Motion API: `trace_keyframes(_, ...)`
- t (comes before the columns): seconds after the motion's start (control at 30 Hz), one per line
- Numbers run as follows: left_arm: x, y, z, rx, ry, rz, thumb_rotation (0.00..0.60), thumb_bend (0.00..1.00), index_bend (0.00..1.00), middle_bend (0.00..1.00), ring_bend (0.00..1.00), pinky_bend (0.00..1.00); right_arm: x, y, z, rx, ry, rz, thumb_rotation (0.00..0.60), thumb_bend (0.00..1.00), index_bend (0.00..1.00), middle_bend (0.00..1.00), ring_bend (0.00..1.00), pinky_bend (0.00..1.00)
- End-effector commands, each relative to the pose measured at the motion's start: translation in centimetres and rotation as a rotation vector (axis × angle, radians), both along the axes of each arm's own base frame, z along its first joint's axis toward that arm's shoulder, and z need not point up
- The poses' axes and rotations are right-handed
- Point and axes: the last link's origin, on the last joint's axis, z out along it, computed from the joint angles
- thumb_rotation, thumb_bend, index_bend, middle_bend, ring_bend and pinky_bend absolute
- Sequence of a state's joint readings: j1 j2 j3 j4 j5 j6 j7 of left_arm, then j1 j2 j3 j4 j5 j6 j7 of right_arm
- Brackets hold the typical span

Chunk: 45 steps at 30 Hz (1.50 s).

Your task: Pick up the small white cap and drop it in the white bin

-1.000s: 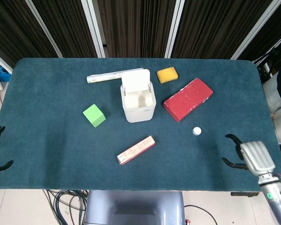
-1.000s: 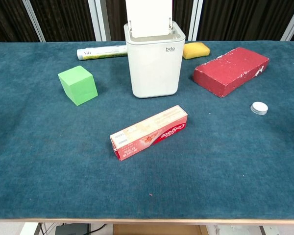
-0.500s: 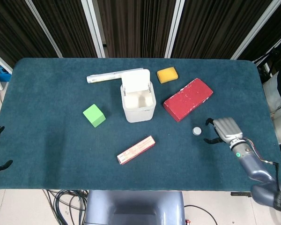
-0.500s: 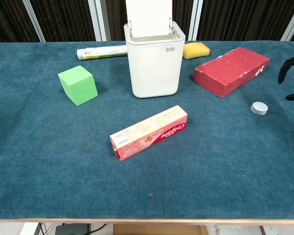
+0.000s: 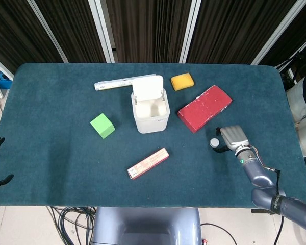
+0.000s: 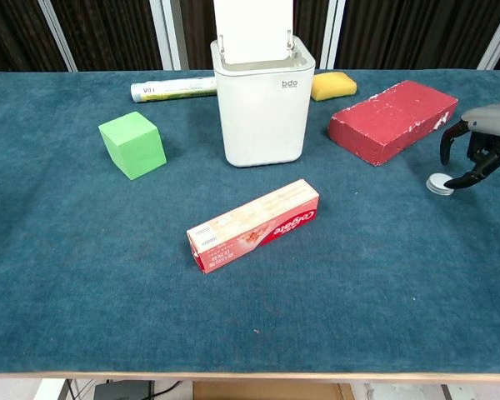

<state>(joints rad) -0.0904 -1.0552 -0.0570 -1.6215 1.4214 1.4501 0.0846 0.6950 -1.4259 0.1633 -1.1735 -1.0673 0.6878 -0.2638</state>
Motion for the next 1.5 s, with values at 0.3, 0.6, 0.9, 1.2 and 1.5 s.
trace_keyframes(0.3,-0.1,0.1,0.0,0.004,0.008,0.004,0.6,0.15,0.11,0.16,0.03,0.0,-0.8,-0.3,-1.7,-0.009,0.041,0.01,0.6,0.12,0.41,0.88,0.95,0.91)
trace_keyframes(0.6,-0.1,0.1,-0.1,0.004,0.011,0.008,0.6,0.15,0.11,0.16,0.03,0.0,-0.9,-0.7,-2.3,-0.013,0.048,0.014,0.6,0.13,0.46,0.88,0.95,0.92)
trace_keyframes(0.9,-0.1,0.1,-0.1,0.006,0.013,0.009,0.6,0.15,0.11,0.16,0.03,0.0,-1.1,-1.1,-2.4,-0.021,0.061,0.021,0.6,0.23,0.52,0.89,0.96,0.92)
trace_keyframes(1.2,-0.1,0.1,-0.1,0.007,0.016,0.012,0.6,0.15,0.11,0.16,0.03,0.0,0.2,-1.2,-1.3,-0.05,0.025,0.068,0.6,0.24,0.53,0.89,0.96,0.92)
trace_keyframes(1.5,-0.1,0.1,-0.1,0.003,0.01,0.011,0.6,0.16,0.11,0.16,0.03,0.0,6.5,-1.6,4.7,-0.156,-0.09,0.212,0.6,0.23,0.53,0.89,0.95,0.92)
